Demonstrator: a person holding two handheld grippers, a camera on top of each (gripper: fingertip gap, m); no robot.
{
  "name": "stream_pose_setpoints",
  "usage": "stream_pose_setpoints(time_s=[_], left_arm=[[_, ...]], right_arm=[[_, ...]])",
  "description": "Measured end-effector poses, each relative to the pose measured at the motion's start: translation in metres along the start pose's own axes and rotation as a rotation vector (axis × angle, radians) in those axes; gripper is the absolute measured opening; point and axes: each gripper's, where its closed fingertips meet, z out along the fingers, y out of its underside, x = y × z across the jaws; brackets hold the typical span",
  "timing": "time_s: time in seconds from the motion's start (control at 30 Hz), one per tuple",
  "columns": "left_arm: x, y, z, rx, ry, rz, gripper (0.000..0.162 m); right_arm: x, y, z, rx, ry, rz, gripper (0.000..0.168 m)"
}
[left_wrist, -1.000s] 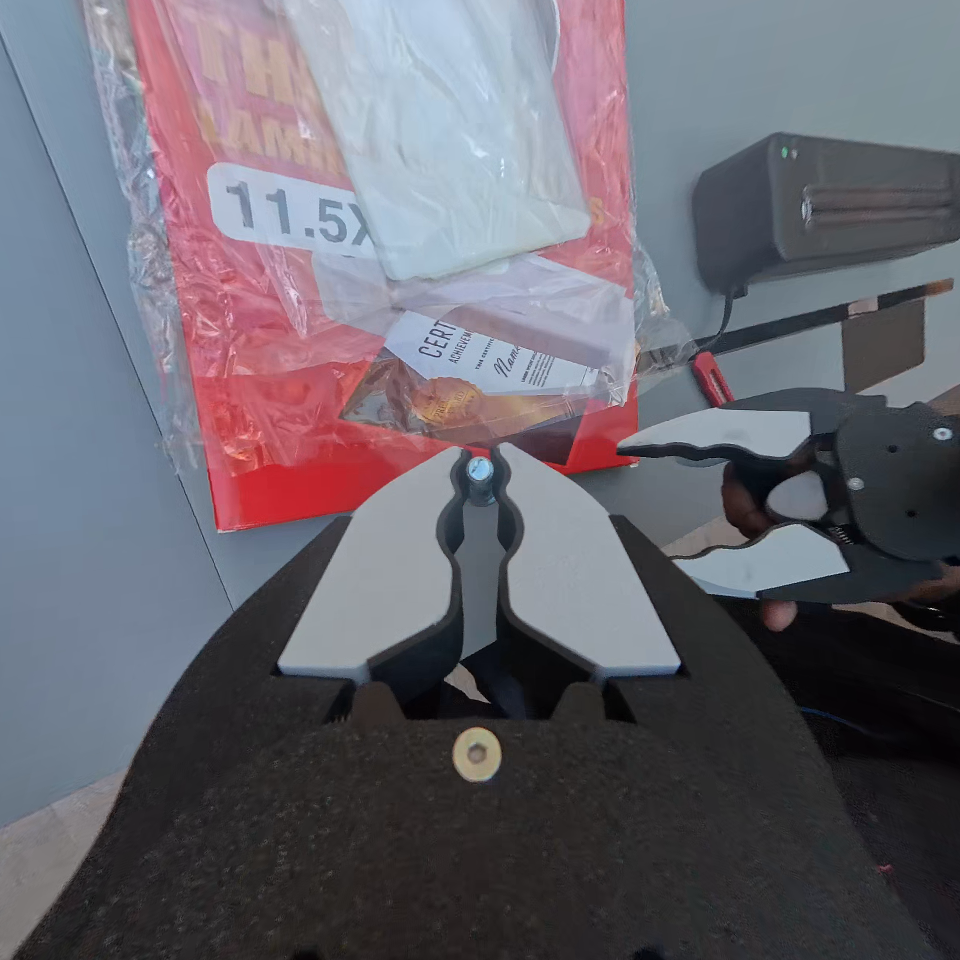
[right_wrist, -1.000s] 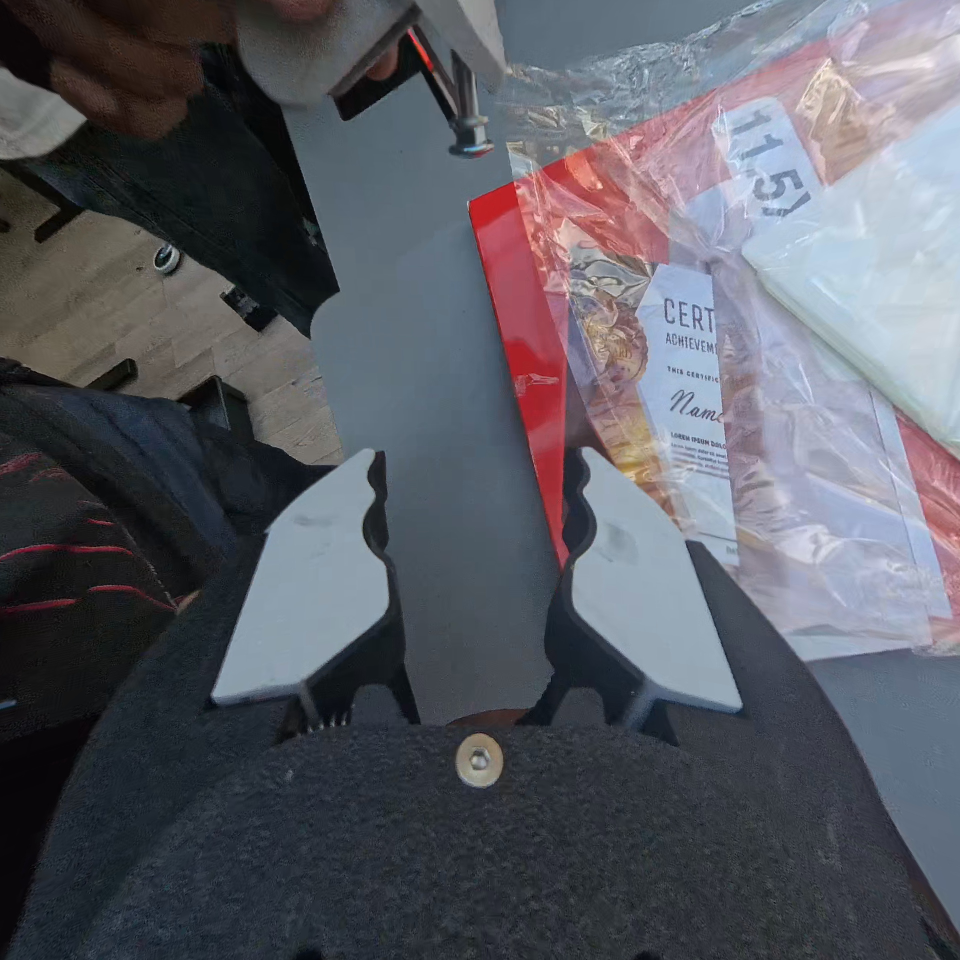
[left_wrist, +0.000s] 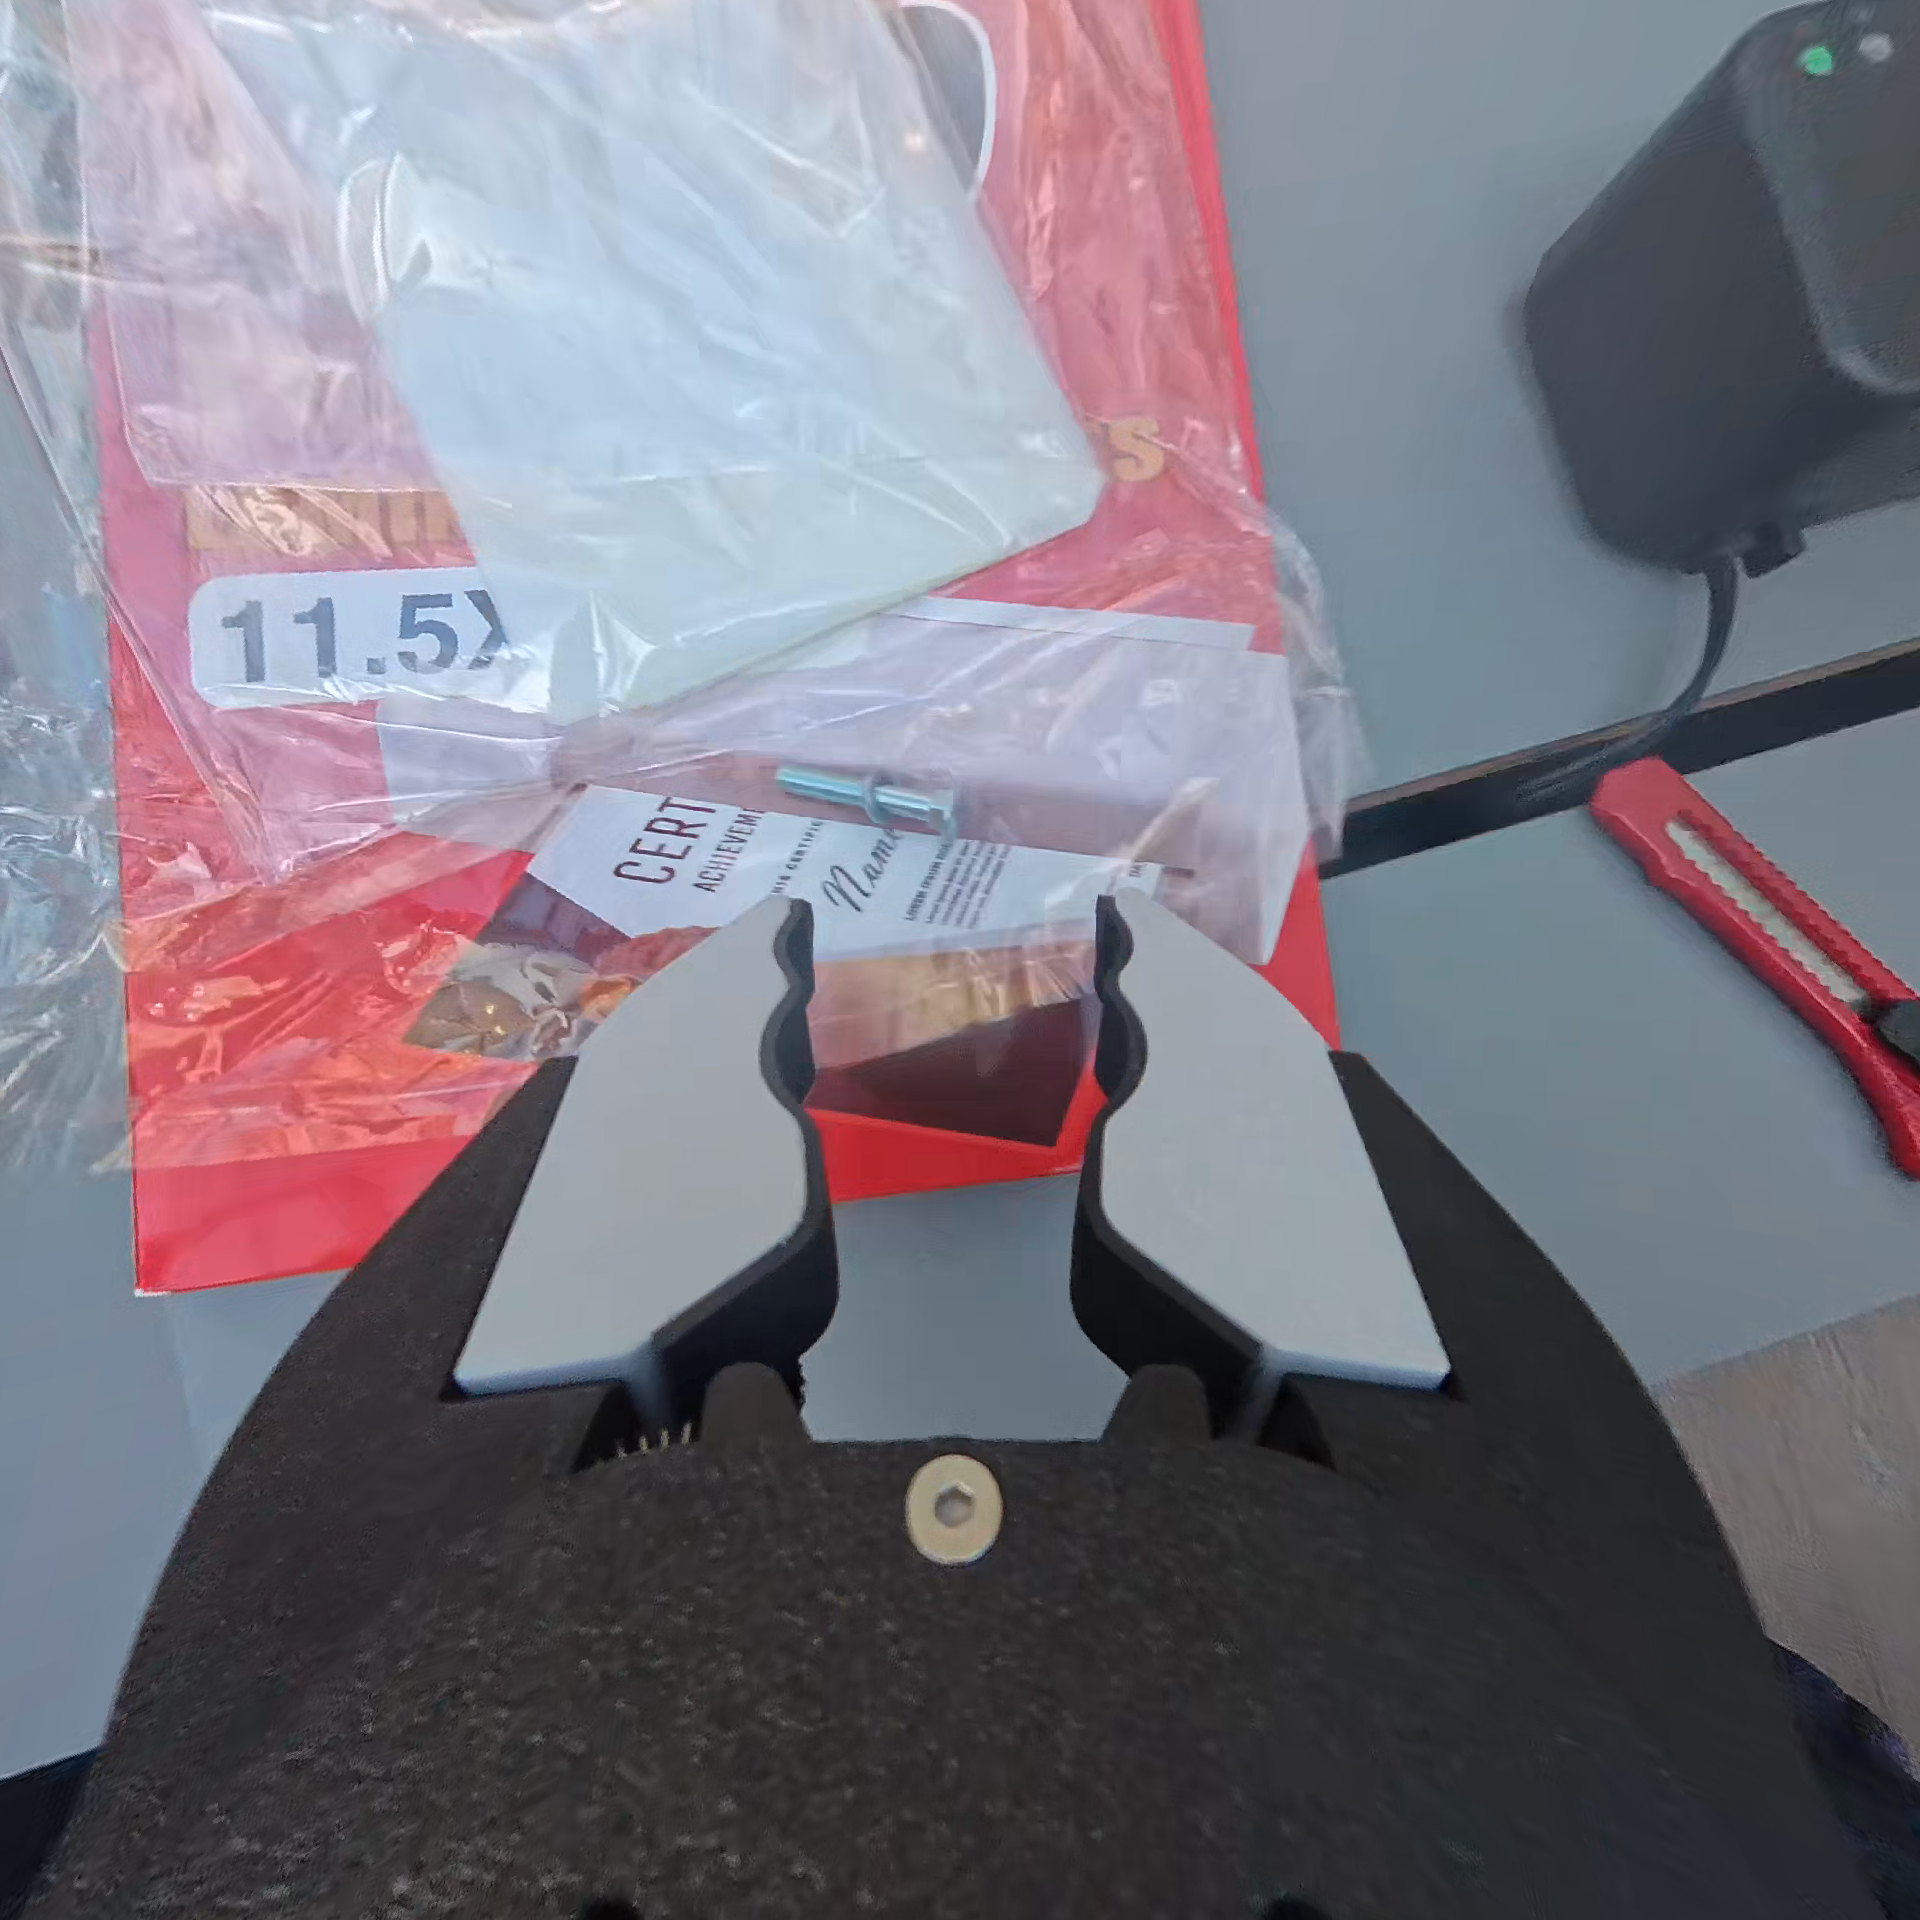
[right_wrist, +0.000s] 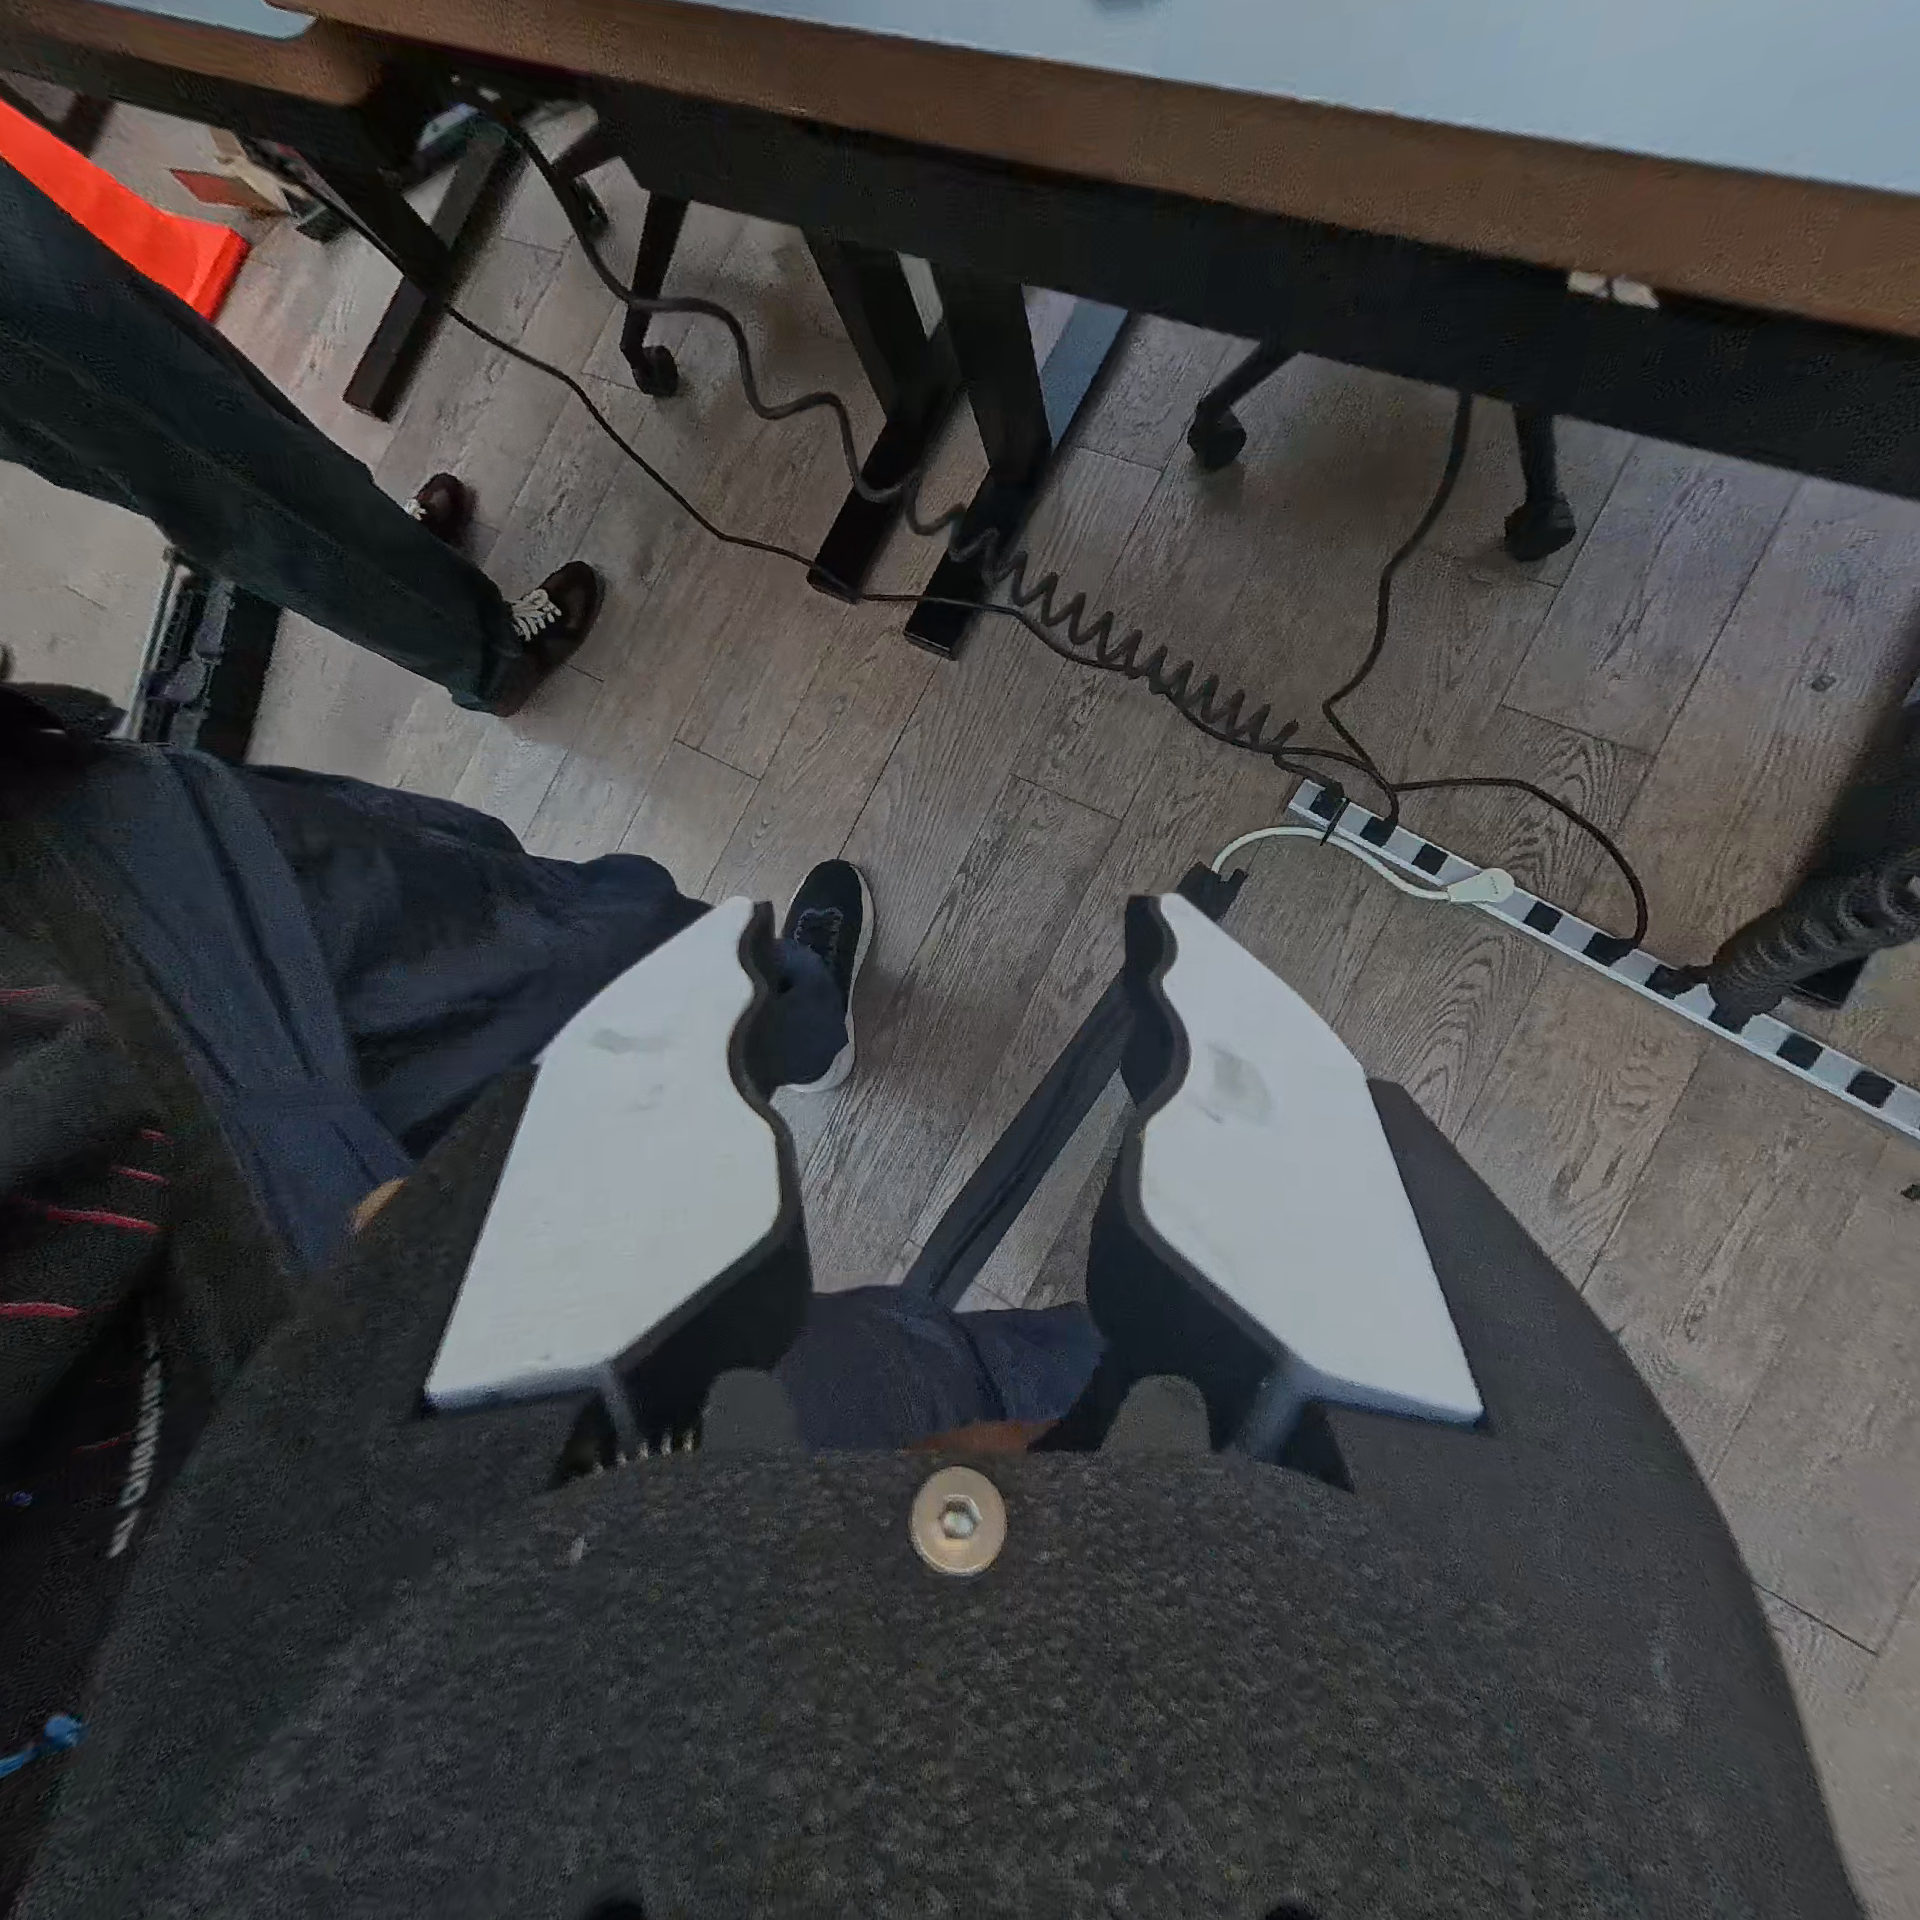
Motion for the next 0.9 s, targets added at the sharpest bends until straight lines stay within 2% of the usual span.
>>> stream_pose_setpoints(time_s=[0.03, 0.13, 0.23, 0.3, 0.43, 0.5, 0.57, 0.63, 0.73, 0.8, 0.9], left_arm=[[0.020, 0.003, -0.012, 0.022, -0.011, 0.026, 0.052], [0.116, 0.024, -0.048, 0.085, 0.040, 0.101, 0.048], [0.258, 0.073, -0.068, 0.098, 0.210, 0.198, 0.037], [0.367, 0.127, -0.062, 0.026, 0.362, 0.314, 0.031], [0.570, 0.262, -0.021, -0.303, 0.706, 0.475, 0.033], [0.653, 0.317, -0.008, -0.428, 0.861, 0.524, 0.033], [0.719, 0.356, 0.001, -0.488, 0.965, 0.567, 0.033], [0.767, 0.384, 0.007, -0.529, 1.029, 0.576, 0.034], [0.805, 0.409, 0.009, -0.562, 1.067, 0.570, 0.034], [0.812, 0.417, 0.010, -0.582, 1.055, 0.567, 0.034], [0.806, 0.419, 0.016, -0.612, 1.001, 0.576, 0.034]], right_arm=[[0.018, 0.020, -0.007, 0.013, -0.002, 0.014, 0.065], [0.080, 0.086, -0.026, 0.071, -0.016, 0.071, 0.064], [0.150, 0.173, -0.041, 0.087, -0.020, 0.126, 0.064], [0.196, 0.240, -0.052, 0.069, 0.013, 0.125, 0.064], [0.274, 0.388, -0.074, 0.013, 0.088, 0.176, 0.063], [0.299, 0.461, -0.084, -0.040, 0.125, 0.209, 0.063], [0.313, 0.520, -0.093, -0.080, 0.152, 0.251, 0.063], [0.320, 0.564, -0.101, -0.095, 0.169, 0.309, 0.063], [0.320, 0.599, -0.104, -0.098, 0.171, 0.376, 0.063], [0.318, 0.602, -0.099, -0.083, 0.157, 0.395, 0.063], [0.317, 0.585, -0.088, -0.050, 0.117, 0.392, 0.063]])
